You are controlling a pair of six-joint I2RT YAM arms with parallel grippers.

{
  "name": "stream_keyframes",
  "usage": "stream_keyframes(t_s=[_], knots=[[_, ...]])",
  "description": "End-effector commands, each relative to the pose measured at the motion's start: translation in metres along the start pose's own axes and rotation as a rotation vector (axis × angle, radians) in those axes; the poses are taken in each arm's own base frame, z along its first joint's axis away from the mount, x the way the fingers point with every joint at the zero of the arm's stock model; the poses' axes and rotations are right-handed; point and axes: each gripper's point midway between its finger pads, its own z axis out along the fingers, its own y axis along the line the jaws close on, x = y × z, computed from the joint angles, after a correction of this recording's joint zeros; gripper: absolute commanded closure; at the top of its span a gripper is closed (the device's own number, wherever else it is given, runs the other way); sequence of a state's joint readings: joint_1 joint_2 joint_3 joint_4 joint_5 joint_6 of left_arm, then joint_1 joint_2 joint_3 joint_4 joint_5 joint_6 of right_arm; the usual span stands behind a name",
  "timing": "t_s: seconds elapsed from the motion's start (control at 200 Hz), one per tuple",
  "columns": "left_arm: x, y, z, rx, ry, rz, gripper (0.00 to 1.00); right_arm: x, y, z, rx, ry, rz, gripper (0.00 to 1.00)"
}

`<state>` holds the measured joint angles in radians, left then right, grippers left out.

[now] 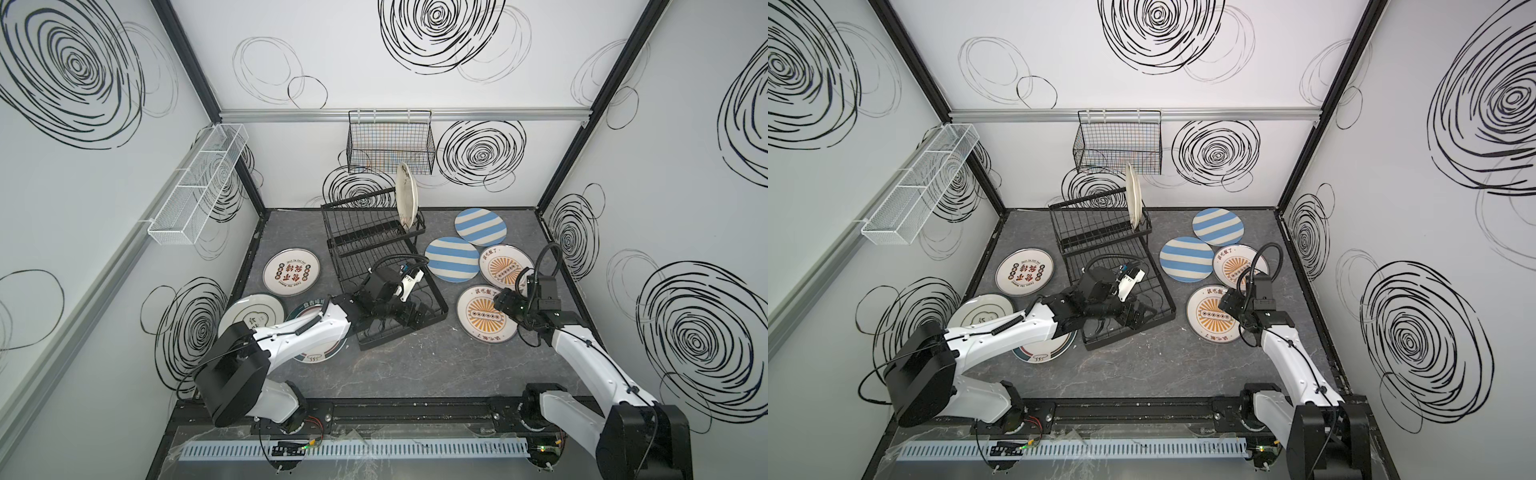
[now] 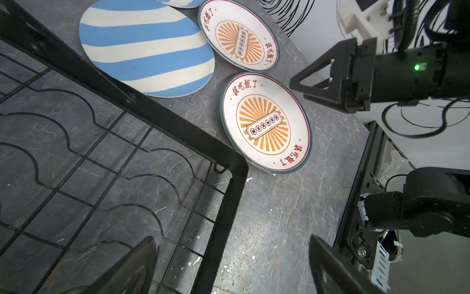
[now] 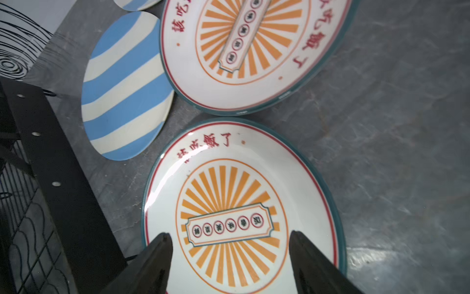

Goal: Load plates into a dish rack
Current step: Pick up the plate from the middle-right of the table.

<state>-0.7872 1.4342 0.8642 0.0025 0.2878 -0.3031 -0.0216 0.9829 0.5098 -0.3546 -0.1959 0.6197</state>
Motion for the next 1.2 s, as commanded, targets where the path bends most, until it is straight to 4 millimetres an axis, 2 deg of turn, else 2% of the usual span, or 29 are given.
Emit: stream_keyframes(t_s=[0.0, 0.13, 0.28, 0.365, 0.65, 0.765, 0.926, 1.126, 1.196], knots=[[-0.008, -0.005, 0.003, 0.031, -0.024, 0.02, 0.04, 0.001, -0.025, -0.007, 0.07, -0.03, 0.071, 0.25], [-0.009, -0.002, 0.003, 0.032, -0.025, 0.011, 0.04, 0.001, -0.029, -0.007, 0.066, -0.035, 0.101, 0.26], [-0.008, 0.001, 0.0, 0.027, -0.027, 0.003, 0.04, 0.023, -0.044, 0.009, 0.052, 0.027, 0.167, 0.28], [-0.005, 0.004, -0.001, 0.023, -0.021, 0.0, 0.04, 0.032, -0.049, 0.015, 0.025, 0.057, 0.217, 0.33], [-0.005, 0.01, -0.007, 0.01, -0.029, -0.017, 0.04, 0.033, -0.056, 0.016, -0.021, 0.072, 0.277, 0.43], [-0.005, 0.013, -0.009, 0.006, -0.031, -0.027, 0.04, 0.037, -0.057, 0.019, -0.067, 0.076, 0.316, 0.52], [-0.002, 0.017, -0.011, -0.006, -0.028, -0.036, 0.04, 0.043, -0.064, 0.021, -0.085, 0.077, 0.354, 0.57], [0.001, 0.023, -0.015, -0.027, -0.025, -0.048, 0.04, 0.044, -0.067, 0.023, -0.097, 0.075, 0.36, 0.66], [0.001, 0.025, -0.017, -0.03, -0.029, -0.055, 0.04, 0.043, -0.068, 0.023, -0.1, 0.074, 0.358, 0.72]])
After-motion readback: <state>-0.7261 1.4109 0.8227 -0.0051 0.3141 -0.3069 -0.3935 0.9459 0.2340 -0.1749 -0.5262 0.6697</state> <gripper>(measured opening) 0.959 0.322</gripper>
